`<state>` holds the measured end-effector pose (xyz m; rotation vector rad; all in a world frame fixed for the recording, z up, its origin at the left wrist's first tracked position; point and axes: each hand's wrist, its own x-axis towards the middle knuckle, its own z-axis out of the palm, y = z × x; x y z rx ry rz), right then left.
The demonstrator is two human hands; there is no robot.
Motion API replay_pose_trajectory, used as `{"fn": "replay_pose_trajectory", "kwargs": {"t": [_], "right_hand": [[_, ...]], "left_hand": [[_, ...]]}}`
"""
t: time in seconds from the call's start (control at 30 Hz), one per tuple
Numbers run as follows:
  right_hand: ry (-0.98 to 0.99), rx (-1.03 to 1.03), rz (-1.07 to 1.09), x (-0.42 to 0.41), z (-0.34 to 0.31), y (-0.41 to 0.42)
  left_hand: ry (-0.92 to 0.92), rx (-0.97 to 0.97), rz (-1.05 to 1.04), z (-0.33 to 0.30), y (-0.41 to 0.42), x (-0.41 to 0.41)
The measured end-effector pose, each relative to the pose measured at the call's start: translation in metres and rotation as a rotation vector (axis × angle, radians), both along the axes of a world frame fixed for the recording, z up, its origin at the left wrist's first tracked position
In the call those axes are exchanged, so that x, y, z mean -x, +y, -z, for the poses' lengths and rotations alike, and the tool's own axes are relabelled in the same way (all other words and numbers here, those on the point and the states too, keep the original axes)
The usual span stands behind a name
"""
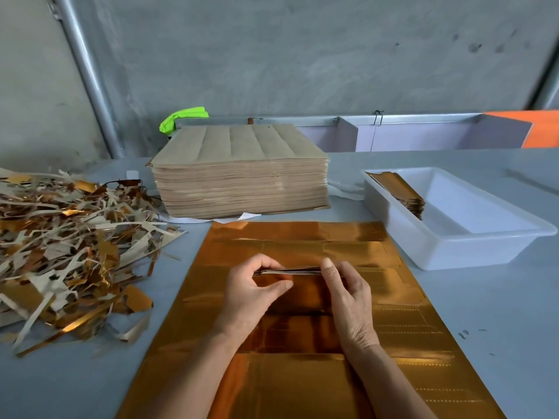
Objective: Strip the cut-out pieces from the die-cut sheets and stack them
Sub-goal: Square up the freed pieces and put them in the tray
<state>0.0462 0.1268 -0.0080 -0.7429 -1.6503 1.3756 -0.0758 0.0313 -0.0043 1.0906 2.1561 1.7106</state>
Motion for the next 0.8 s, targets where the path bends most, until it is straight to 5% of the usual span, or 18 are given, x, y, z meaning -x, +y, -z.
{"fn": "replay_pose_trajectory", "kwargs": {"t": [0.47, 0.8], "right_hand": [[0.073, 0.073, -0.029, -0.003, -0.006, -0.004], [0.018, 0.13, -0.076, -0.002, 0.009, 0.003]], "left_hand": [[-0.146, -0.196, 0.193, 0.0, -0.007, -0.004], [-0.232, -0.123, 0.187, 0.004, -0.005, -0.006]]}}
